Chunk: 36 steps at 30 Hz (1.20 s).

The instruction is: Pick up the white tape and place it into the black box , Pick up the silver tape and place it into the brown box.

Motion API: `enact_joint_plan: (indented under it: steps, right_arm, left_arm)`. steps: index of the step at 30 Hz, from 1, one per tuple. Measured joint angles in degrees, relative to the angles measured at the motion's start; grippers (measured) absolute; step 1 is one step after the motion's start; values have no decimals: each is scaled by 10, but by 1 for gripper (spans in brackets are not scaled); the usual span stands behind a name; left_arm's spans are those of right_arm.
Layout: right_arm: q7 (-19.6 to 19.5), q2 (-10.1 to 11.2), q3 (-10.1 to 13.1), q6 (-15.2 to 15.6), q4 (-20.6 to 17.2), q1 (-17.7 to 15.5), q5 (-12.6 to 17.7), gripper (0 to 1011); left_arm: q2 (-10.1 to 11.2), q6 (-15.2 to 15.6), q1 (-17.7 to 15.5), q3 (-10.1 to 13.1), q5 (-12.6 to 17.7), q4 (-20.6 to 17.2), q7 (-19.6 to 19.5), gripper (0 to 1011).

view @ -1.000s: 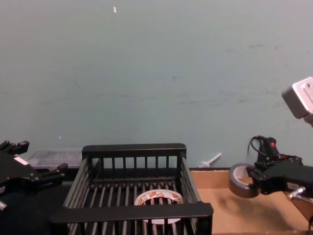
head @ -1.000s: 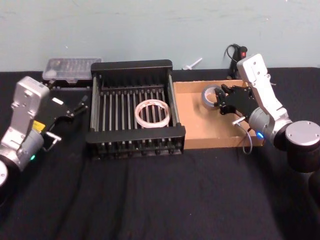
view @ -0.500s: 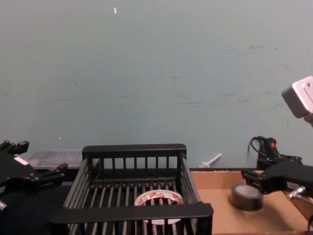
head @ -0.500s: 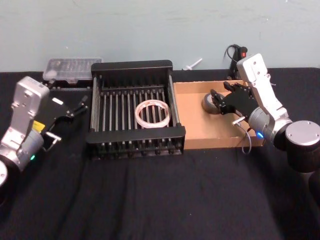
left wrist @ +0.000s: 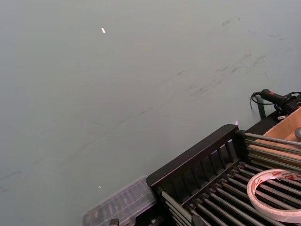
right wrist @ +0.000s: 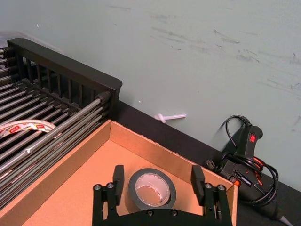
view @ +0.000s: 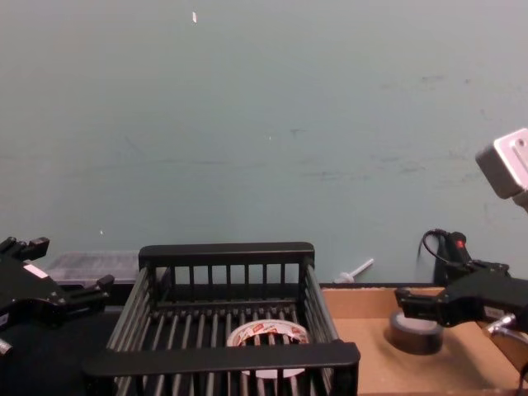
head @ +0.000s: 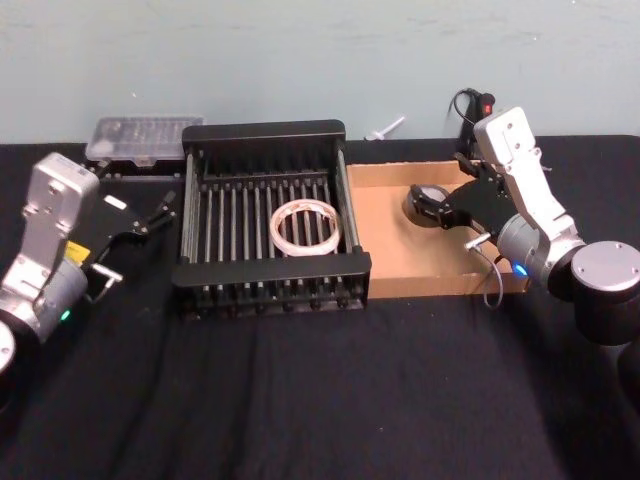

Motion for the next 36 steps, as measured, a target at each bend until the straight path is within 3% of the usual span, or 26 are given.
enact_joint_plan:
  steps: [5, 20, 29, 36]
  right_arm:
    - [0, 0, 0, 0, 0, 0, 0, 1000]
    - [4, 0, 9, -4, -14, -9, 0, 1002]
    - [-5, 1, 31, -18, -72, -47, 2, 1002]
    - [-49, -8, 50, -49, -119, -95, -18, 1002]
  left_arm:
    - [0, 0, 0, 0, 0, 0, 0, 1001]
    - [0, 0, 0, 0, 0, 0, 0, 1001]
    - [0, 0, 0, 0, 0, 0, 0, 1002]
    - [0, 0, 0, 0, 0, 0, 0, 1001]
